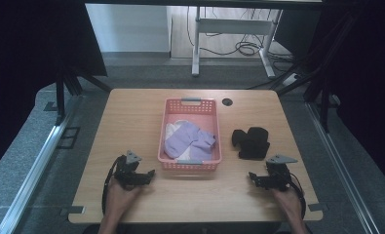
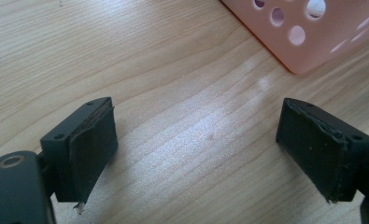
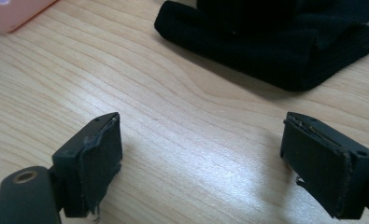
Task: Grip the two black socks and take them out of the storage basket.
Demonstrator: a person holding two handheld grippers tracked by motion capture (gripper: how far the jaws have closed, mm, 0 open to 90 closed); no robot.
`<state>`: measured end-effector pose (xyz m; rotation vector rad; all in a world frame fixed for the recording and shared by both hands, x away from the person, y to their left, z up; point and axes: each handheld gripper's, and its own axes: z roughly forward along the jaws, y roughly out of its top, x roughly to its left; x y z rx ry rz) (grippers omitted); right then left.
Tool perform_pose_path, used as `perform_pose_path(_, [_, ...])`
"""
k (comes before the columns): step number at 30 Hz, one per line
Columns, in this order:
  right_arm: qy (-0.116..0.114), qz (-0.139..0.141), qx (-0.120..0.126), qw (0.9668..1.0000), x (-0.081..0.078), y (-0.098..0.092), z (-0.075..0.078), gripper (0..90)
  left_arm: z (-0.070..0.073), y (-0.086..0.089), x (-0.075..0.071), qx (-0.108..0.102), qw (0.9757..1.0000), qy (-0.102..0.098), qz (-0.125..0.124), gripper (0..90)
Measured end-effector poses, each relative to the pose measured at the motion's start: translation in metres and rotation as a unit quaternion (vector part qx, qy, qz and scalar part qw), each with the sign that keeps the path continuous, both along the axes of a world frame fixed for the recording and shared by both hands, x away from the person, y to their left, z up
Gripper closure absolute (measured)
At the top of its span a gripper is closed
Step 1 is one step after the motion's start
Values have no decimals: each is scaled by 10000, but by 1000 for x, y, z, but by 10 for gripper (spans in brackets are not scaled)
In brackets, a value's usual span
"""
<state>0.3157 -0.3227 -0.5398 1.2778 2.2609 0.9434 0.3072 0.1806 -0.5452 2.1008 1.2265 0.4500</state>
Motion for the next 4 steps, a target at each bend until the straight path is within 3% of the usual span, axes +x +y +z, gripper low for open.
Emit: perform_pose_path(4, [-68, 10, 18, 10000, -1, -1, -2, 120, 0, 0, 0, 3, 10000, 0, -1, 122])
